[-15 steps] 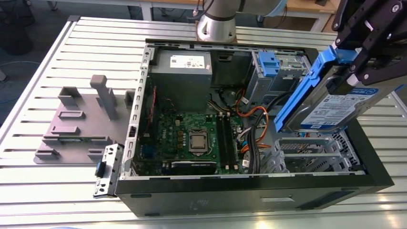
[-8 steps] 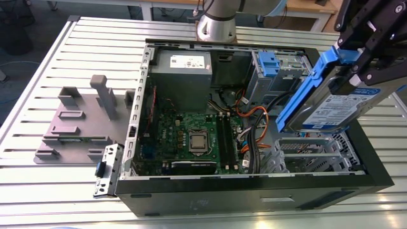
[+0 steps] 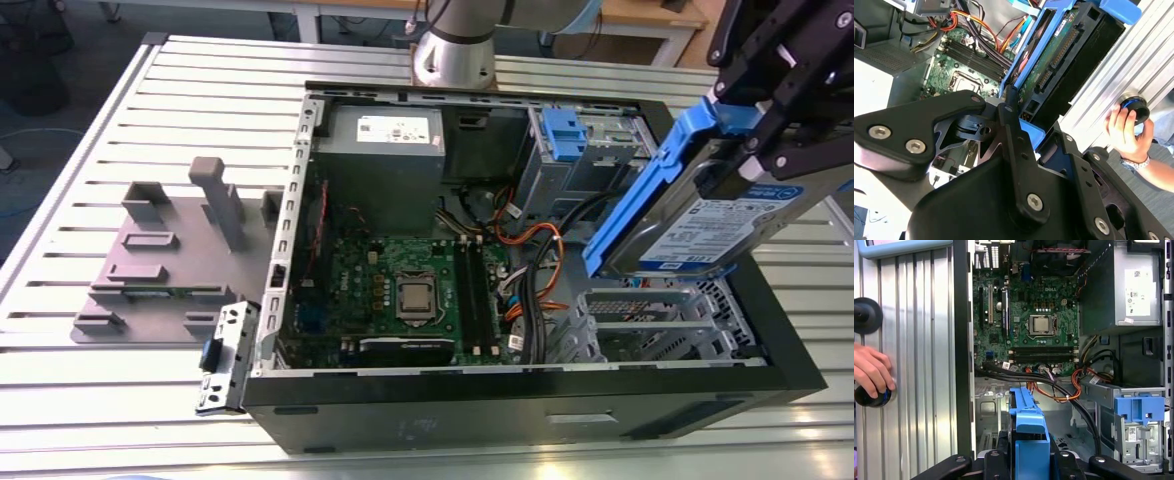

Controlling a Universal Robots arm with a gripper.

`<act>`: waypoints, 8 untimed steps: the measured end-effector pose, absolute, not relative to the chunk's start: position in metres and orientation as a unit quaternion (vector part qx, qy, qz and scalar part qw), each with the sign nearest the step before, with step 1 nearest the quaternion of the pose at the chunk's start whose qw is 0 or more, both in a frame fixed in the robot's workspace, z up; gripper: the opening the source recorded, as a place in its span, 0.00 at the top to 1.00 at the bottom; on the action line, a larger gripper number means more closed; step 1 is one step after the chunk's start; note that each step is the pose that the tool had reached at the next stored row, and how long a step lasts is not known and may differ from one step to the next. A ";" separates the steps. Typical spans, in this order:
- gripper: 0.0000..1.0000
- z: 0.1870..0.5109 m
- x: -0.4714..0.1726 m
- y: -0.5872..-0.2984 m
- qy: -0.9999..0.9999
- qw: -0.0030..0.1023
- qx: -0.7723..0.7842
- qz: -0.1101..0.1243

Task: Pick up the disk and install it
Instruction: 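Pick up the disk, then insert the disk into the insertion slot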

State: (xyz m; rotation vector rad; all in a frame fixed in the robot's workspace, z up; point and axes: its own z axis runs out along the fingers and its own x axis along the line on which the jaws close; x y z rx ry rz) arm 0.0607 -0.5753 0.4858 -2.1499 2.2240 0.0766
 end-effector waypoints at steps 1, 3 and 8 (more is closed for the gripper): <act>0.64 0.486 0.061 -0.575 0.719 0.024 -0.695 0.025; 0.64 0.486 0.062 -0.575 0.719 0.024 -0.695 0.025; 0.64 0.486 0.064 -0.575 0.719 0.024 -0.695 0.025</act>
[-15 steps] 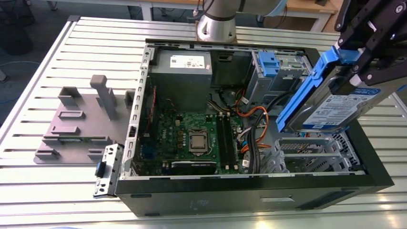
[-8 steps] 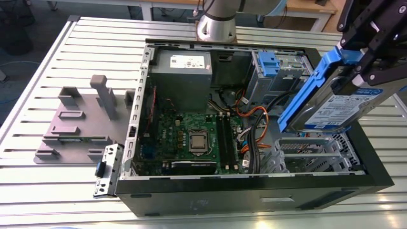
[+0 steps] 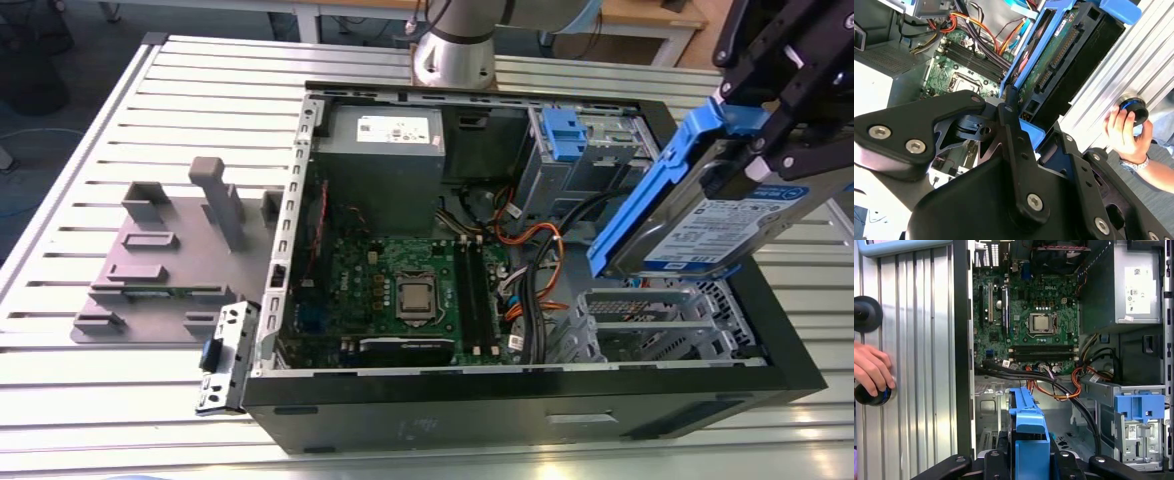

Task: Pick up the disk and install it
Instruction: 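Insert the disk into the insertion slot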

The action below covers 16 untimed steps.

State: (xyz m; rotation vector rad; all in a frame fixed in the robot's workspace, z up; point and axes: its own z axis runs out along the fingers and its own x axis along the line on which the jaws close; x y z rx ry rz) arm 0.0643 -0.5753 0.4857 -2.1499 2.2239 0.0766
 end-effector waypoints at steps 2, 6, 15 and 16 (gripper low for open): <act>0.64 0.486 0.065 -0.575 0.719 0.024 -0.695 0.025; 0.64 0.486 0.067 -0.575 0.719 0.024 -0.695 0.025; 0.64 0.485 0.071 -0.575 0.719 0.024 -0.695 0.025; 0.64 0.485 0.072 -0.575 0.719 0.024 -0.695 0.025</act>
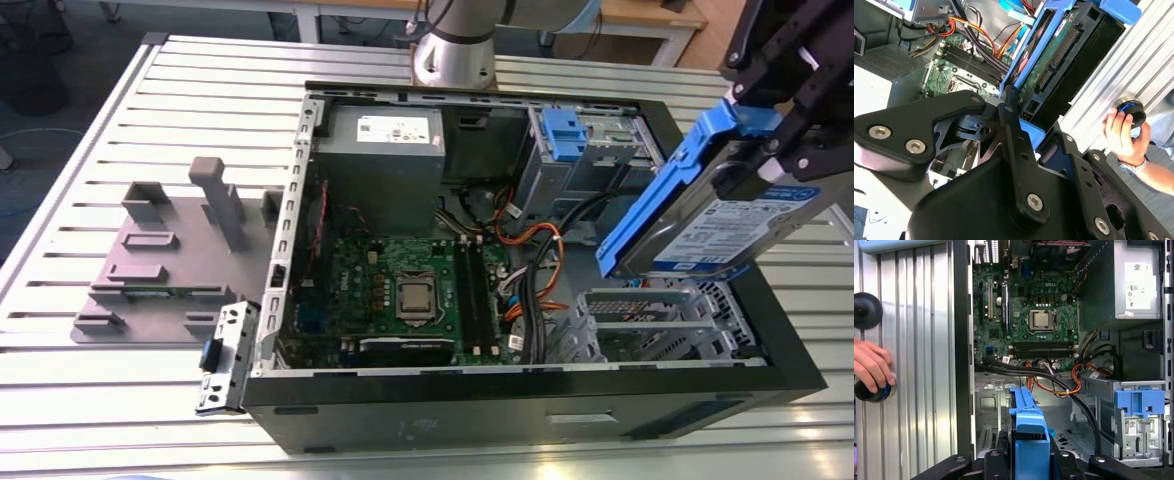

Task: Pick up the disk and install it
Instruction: 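Insert the disk into the insertion slot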

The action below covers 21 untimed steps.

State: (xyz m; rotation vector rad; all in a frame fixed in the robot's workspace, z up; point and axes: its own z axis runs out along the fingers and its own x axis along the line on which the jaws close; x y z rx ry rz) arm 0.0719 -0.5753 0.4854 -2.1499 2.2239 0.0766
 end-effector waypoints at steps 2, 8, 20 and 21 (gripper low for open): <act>0.64 0.485 0.073 -0.575 0.719 0.024 -0.695 0.025; 0.64 0.484 0.074 -0.578 0.719 0.024 -0.695 0.025; 0.64 0.472 0.077 -0.591 0.719 0.026 -0.694 0.027; 0.64 0.470 0.078 -0.591 0.719 0.026 -0.694 0.027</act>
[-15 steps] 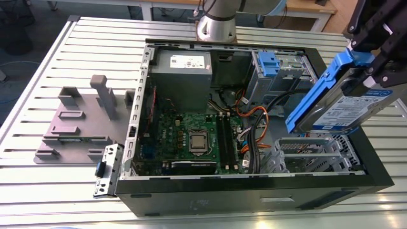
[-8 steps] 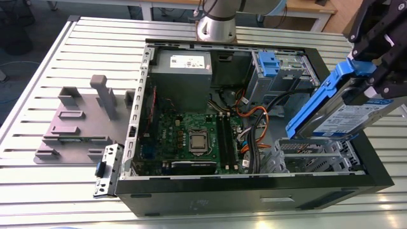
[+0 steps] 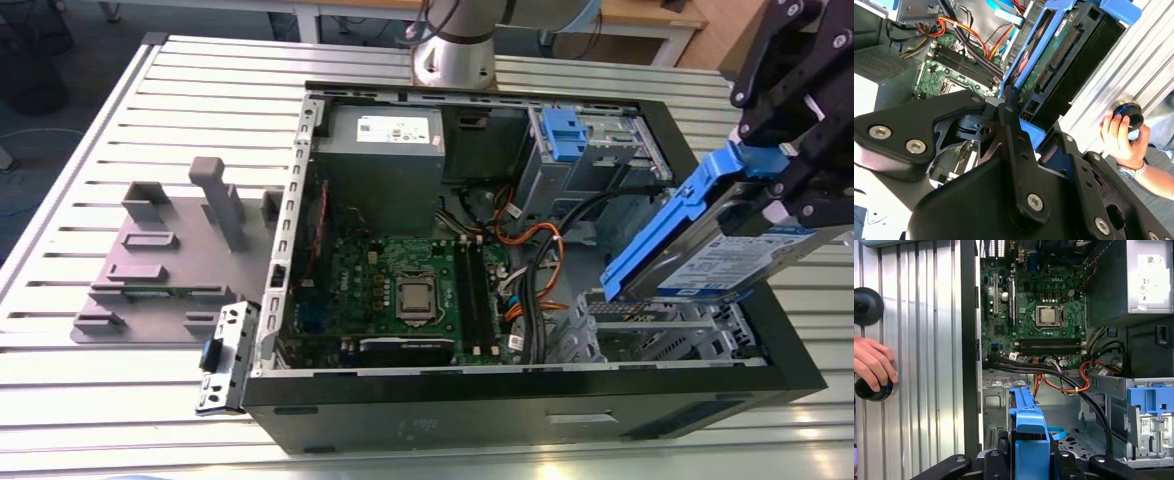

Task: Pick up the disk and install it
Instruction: 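Insert the disk into the insertion slot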

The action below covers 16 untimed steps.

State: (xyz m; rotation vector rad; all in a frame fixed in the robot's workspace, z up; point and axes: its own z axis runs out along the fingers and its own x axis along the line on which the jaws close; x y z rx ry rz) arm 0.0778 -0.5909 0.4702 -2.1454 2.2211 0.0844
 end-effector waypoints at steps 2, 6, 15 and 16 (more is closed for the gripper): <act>0.64 0.467 0.079 -0.591 0.719 0.026 -0.694 0.027; 0.64 0.459 0.079 -0.591 0.719 0.026 -0.694 0.027; 0.64 0.446 0.079 -0.588 0.719 0.026 -0.694 0.027; 0.64 0.445 0.080 -0.587 0.719 0.026 -0.694 0.027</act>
